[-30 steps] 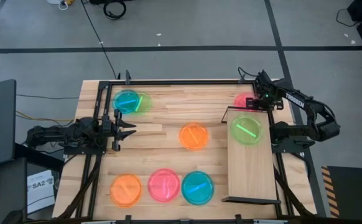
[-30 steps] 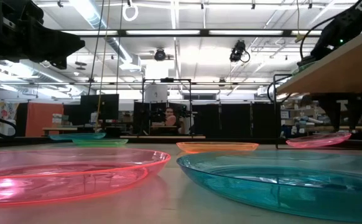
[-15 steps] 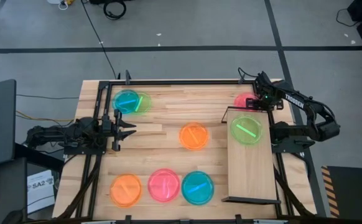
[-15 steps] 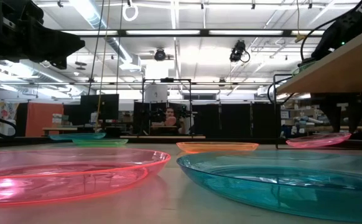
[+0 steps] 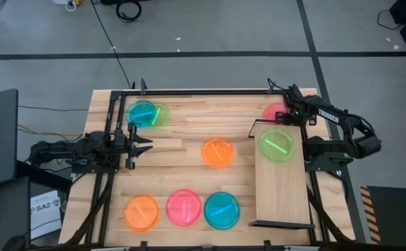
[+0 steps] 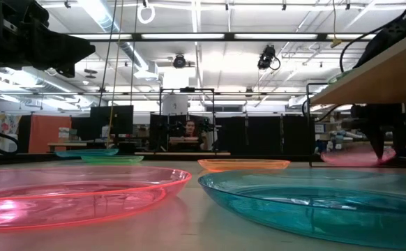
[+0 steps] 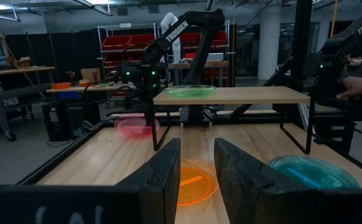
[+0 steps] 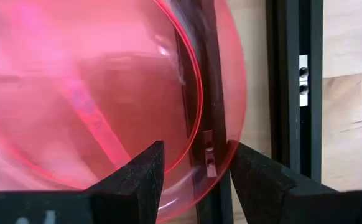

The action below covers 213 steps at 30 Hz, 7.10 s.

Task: Place and stack plates onto a shelf
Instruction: Put the top pink transparent plate on the shelf, then stack the top blue transparent plate on top of the green transparent plate on the shelf

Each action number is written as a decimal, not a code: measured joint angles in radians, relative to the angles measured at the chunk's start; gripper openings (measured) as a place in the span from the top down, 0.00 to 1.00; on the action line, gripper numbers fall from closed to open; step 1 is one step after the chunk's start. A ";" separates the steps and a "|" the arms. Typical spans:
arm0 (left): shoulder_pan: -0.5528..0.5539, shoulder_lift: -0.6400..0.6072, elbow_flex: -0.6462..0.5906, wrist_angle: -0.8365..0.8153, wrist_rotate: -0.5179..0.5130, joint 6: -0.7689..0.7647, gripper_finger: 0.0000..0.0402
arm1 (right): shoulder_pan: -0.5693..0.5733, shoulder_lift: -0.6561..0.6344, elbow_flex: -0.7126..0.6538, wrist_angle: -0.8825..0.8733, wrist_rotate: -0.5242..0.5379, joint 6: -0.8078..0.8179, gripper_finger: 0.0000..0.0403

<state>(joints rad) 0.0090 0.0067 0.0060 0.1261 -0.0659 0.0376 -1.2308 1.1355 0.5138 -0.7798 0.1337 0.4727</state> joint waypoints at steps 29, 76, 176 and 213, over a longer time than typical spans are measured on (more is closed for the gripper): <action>0.000 0.000 0.000 0.000 0.000 -0.001 0.74 | 0.000 0.001 0.009 0.006 -0.035 -0.057 0.76; 0.000 0.000 0.000 0.000 0.000 -0.001 0.74 | 0.000 -0.035 0.333 -0.159 -0.105 0.007 0.99; 0.000 0.000 0.000 -0.003 0.000 -0.001 0.74 | 1.952 -0.068 0.681 -0.617 -0.237 1.100 0.97; 0.000 0.000 0.000 -0.003 0.000 -0.001 0.74 | 1.951 -0.062 0.682 -0.701 -0.277 1.119 0.82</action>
<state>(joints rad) 0.0090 0.0071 0.0059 0.1226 -0.0658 0.0364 0.7200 1.0732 1.1957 -1.4812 -0.1430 1.5919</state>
